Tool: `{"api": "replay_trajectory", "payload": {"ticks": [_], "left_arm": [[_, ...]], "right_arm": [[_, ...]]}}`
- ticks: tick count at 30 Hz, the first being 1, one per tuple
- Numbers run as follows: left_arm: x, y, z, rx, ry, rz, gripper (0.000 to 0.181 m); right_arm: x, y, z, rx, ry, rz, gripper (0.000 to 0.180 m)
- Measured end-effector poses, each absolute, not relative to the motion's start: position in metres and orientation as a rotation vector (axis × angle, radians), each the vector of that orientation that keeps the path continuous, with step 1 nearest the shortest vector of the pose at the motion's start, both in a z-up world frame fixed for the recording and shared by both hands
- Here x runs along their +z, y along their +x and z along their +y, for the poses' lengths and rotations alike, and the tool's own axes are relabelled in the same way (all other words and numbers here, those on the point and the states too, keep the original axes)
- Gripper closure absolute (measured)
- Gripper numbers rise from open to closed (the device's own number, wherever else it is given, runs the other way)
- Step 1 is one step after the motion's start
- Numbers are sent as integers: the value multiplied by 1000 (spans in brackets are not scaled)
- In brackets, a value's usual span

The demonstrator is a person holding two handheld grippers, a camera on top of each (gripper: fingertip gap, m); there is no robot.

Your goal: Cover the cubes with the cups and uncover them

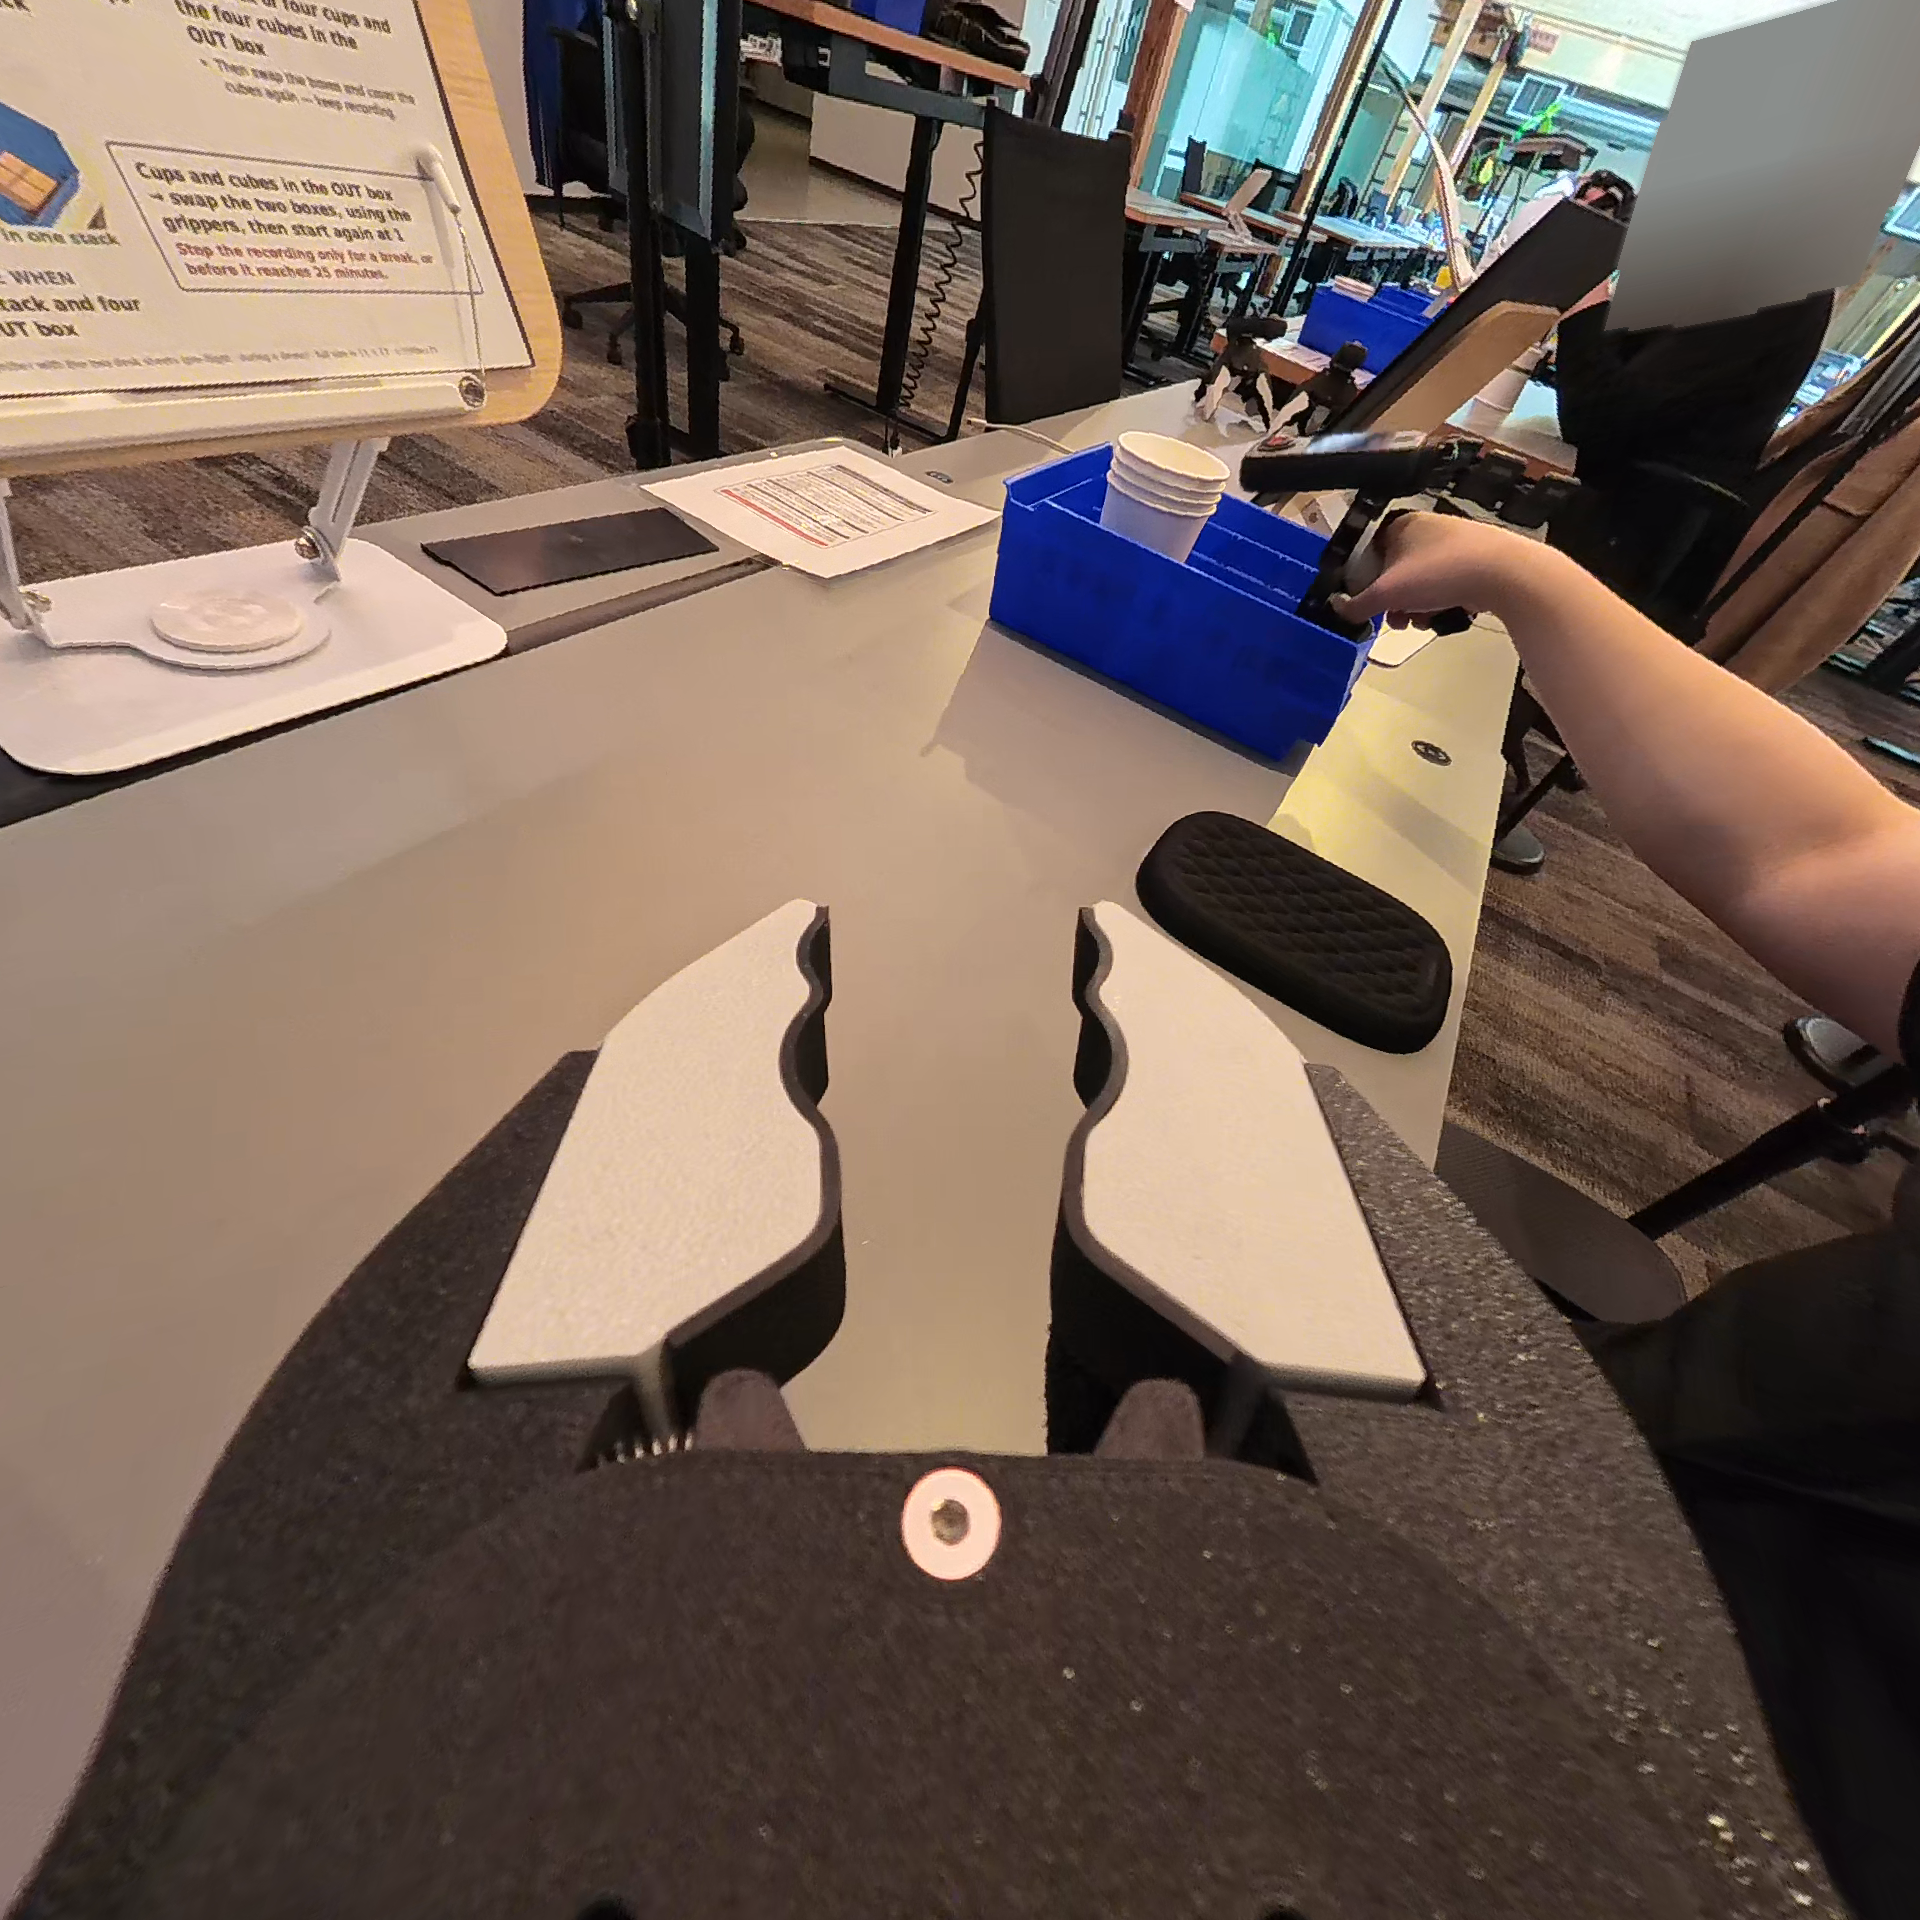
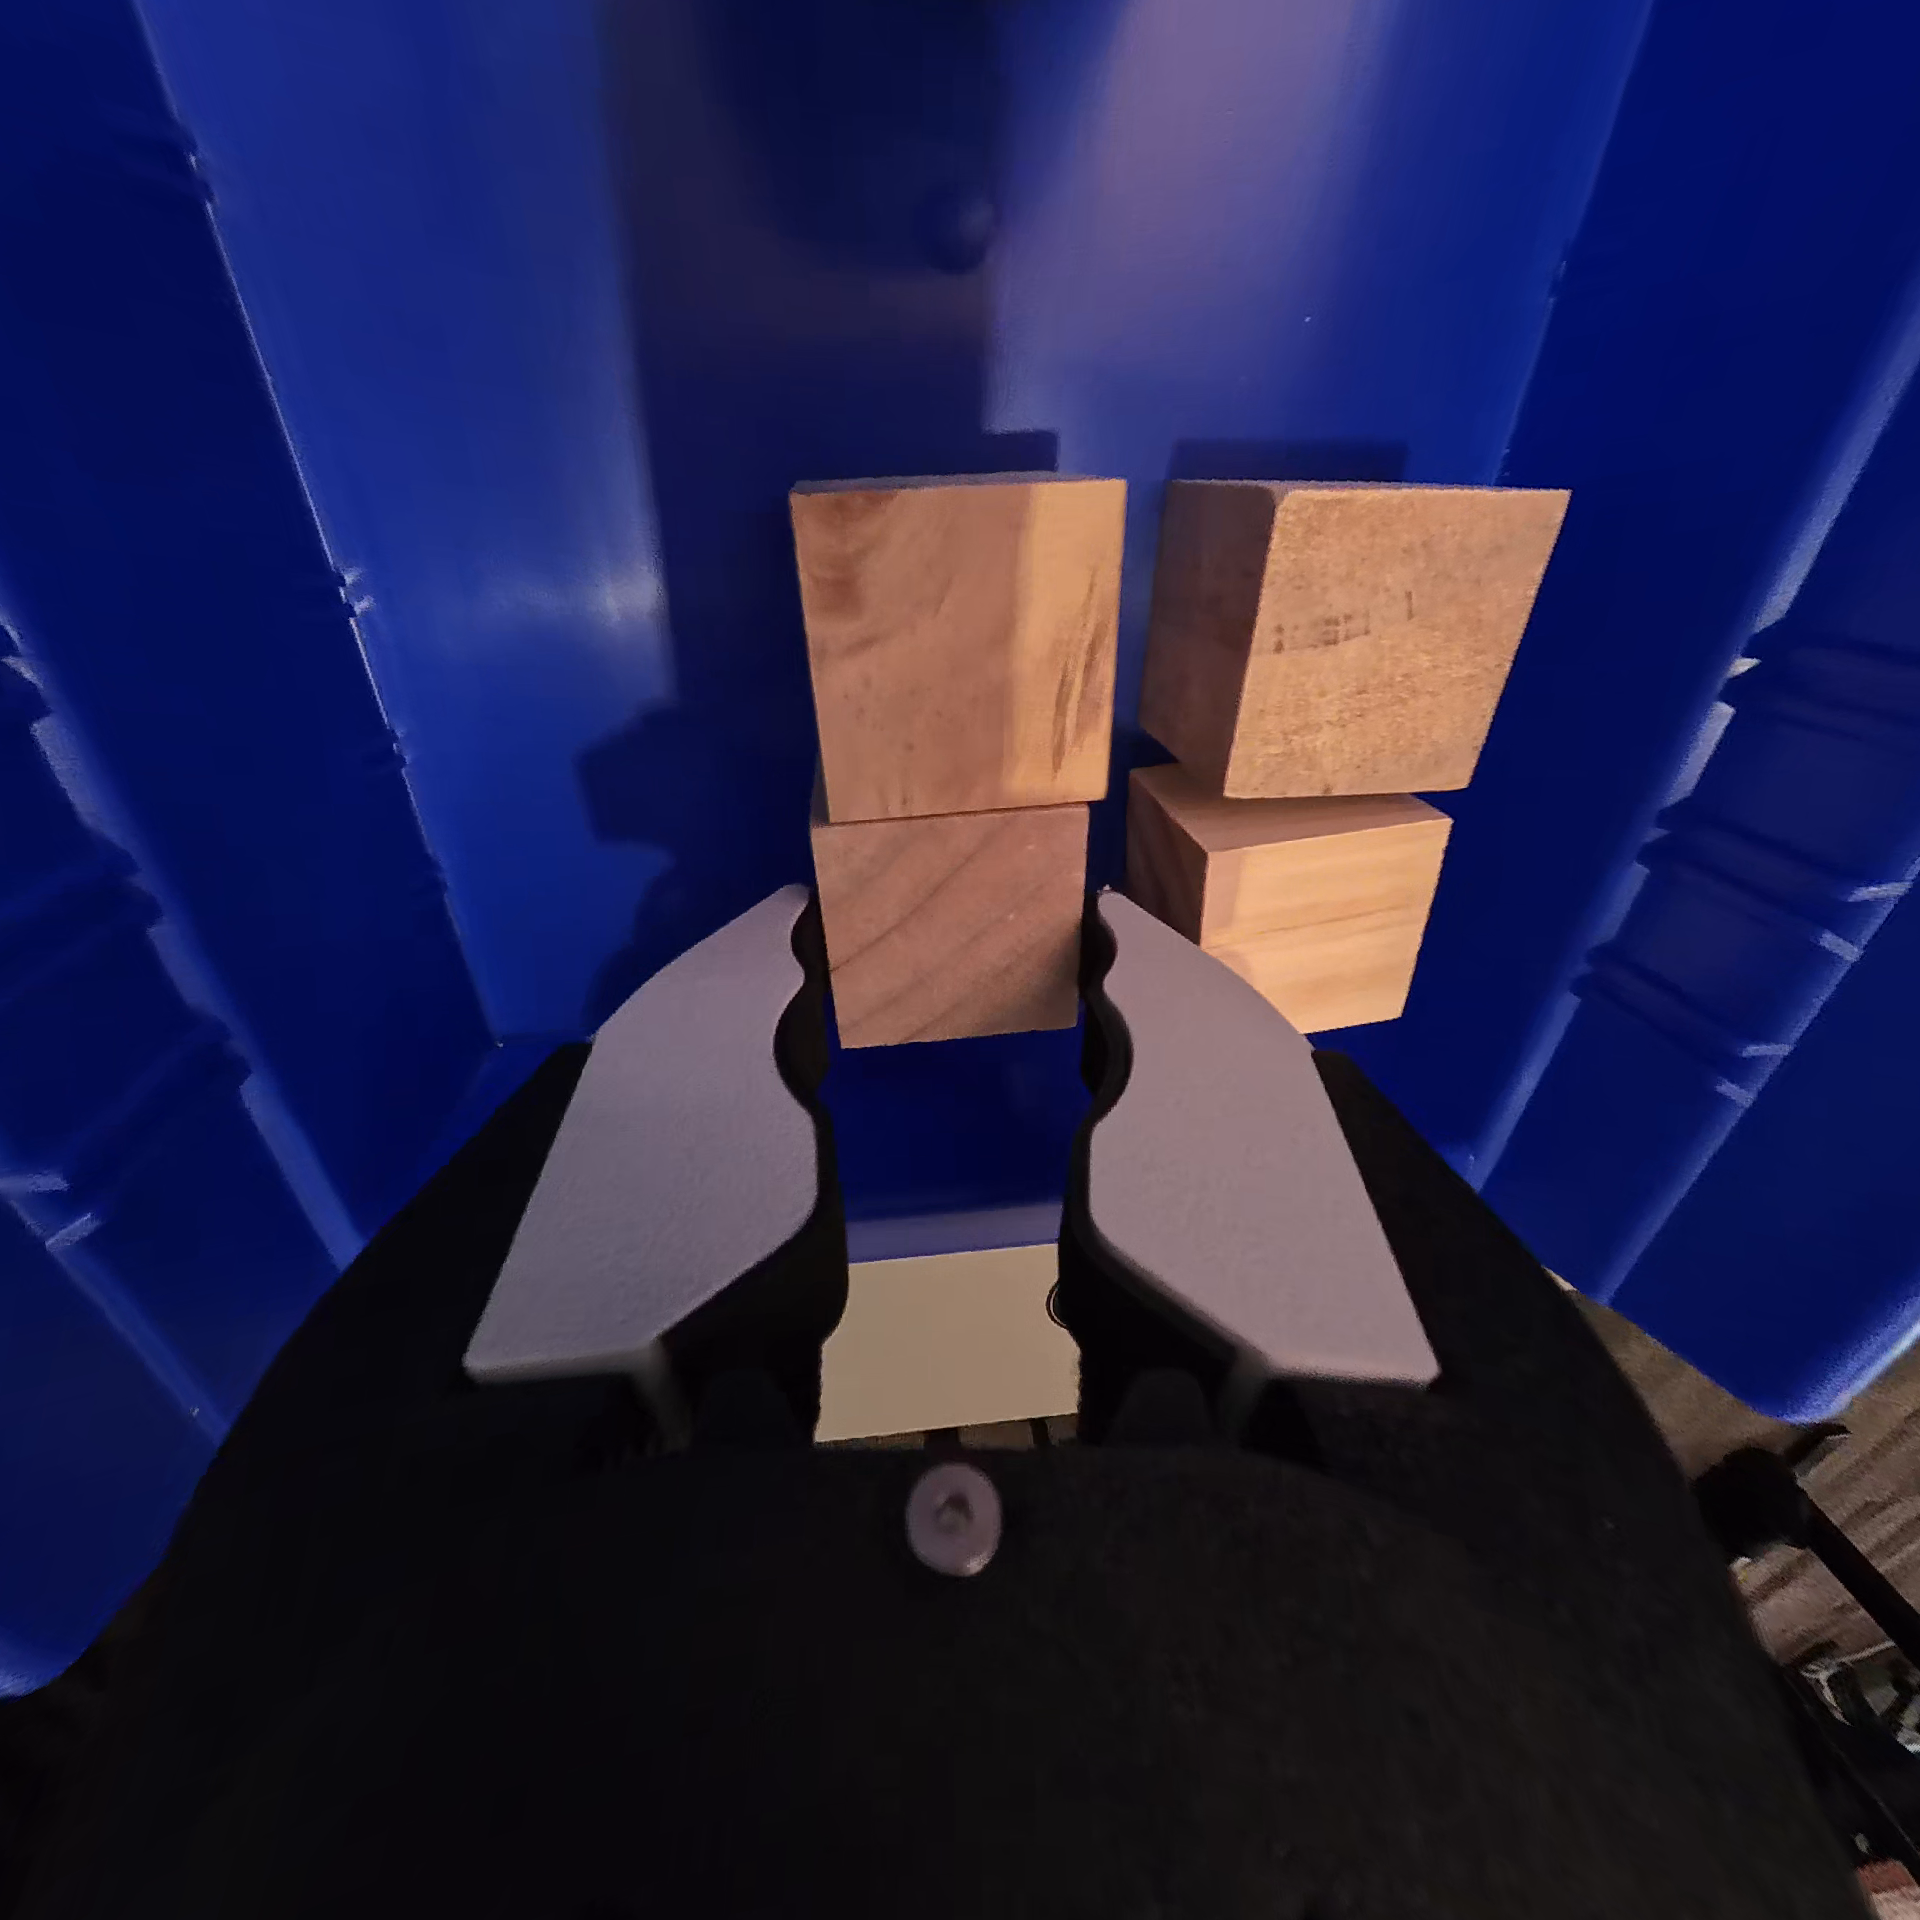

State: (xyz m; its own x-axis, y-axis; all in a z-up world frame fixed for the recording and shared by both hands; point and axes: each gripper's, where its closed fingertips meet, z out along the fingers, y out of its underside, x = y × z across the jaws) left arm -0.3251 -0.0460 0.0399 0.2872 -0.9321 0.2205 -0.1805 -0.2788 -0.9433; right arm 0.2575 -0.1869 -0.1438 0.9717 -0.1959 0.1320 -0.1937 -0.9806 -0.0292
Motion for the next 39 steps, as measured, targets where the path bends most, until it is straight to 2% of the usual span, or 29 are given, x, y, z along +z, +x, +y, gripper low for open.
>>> {"api": "replay_trajectory", "payload": {"ticks": [6,10,18,23,28,32,35,39], "left_arm": [[41,-327,-47,-1075,-1671,1024,136],[46,-333,-47,-1066,-1658,1015,136],[62,-350,-37,-994,-1633,974,131],[71,-357,-23,-1002,-1614,878,119],[69,-356,-23,-1008,-1584,861,122],[79,-359,-26,-1000,-1511,835,133],[82,-365,-24,-947,-1517,820,135],[84,-380,-21,-847,-1561,816,133]], "right_arm": [[-140,256,-186,-222,-3092,291,127],[-117,253,-186,-231,-3033,267,124],[-16,248,-180,-384,-2757,185,123],[54,240,-158,-465,-2365,75,120],[102,249,-146,-587,-1911,-42,117],[77,292,-151,-521,-1917,68,137],[35,325,-155,-451,-2094,177,142],[-12,351,-154,-460,-2355,151,139]]}}
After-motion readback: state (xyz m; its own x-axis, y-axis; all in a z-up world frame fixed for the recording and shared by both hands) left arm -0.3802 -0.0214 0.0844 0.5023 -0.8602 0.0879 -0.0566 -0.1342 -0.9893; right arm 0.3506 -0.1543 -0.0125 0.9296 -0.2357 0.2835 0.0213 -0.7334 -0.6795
